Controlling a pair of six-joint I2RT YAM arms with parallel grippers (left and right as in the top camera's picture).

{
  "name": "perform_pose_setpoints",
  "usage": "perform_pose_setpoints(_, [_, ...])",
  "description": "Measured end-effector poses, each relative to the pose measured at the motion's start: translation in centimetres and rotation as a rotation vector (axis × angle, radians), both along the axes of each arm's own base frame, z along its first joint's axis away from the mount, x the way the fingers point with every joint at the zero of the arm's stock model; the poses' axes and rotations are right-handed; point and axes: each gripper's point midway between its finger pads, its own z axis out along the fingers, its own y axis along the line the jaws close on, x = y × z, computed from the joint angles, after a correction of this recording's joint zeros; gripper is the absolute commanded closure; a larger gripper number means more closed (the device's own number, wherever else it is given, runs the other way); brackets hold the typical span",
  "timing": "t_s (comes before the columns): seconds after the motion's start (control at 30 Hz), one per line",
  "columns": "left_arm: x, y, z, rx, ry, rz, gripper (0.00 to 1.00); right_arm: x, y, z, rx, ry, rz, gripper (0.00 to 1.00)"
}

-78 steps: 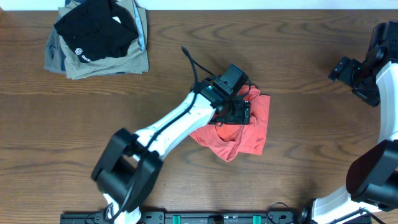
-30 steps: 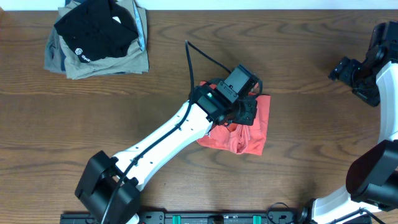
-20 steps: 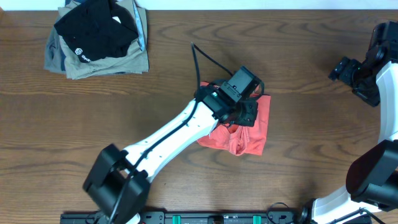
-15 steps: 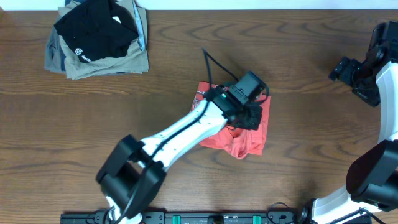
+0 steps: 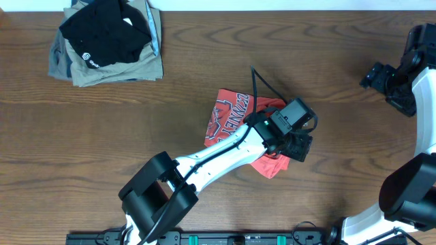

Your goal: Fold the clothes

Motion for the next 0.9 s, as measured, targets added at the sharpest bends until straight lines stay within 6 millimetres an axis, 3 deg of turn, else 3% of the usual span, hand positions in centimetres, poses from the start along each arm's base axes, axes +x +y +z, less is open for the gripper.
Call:
perform_pose_setpoints(0.2, [1.7,2.2,0.7,0.042,-0.028,0.059,0.41,0.0,0.0,0.0,0.000,0.000,0.000,0.01])
perform_pose_setpoints(0.37, [6.0,5.9,4.1,0.047,-0.132,0.203,0.43,0.0,0.0,0.0,0.000,0.000,0.000,0.01])
perform_pose_setpoints(0.47, [8.3,7.9,4.4,0.055,-0.146,0.290,0.49,0.0,0.0,0.0,0.000,0.000,0.000,0.01])
perform_pose_setpoints(0.6, [9.7,8.4,2.9,0.063,-0.122,0.330,0.63,0.0,0.0,0.0,0.000,0.000,0.000,0.01])
perform_pose_setpoints(0.9, [8.6,4.6,-3.3,0.026,0.012,0.250,0.81,0.0,0.0,0.0,0.000,0.000,0.000,0.01])
